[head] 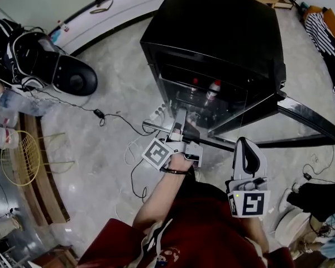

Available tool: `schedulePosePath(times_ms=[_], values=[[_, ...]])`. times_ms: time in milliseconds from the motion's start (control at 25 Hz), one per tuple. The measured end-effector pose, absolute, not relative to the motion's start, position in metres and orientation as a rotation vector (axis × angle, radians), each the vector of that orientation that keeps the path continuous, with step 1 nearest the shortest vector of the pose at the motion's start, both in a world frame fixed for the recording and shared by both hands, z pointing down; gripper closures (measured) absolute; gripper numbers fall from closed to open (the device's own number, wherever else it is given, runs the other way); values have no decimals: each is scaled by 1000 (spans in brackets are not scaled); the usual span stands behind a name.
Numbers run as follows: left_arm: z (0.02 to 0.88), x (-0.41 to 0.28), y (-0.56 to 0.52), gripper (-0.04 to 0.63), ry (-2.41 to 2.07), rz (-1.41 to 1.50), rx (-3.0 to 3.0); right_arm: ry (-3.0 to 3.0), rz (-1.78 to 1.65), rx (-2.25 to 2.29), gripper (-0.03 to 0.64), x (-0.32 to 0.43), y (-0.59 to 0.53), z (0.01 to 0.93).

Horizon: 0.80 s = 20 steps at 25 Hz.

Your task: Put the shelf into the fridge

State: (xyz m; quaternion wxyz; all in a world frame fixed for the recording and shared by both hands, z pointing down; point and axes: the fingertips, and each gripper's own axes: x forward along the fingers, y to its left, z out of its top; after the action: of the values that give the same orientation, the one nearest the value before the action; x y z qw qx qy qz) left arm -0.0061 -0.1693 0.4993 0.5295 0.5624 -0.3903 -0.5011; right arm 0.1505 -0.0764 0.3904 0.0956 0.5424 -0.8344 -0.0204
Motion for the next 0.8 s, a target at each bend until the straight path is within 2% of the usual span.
schedulePosePath(times_ms=[800], values=[[522, 11, -251, 577, -915, -1214, 1293, -2419, -29, 1650, 617, 150, -111, 397]])
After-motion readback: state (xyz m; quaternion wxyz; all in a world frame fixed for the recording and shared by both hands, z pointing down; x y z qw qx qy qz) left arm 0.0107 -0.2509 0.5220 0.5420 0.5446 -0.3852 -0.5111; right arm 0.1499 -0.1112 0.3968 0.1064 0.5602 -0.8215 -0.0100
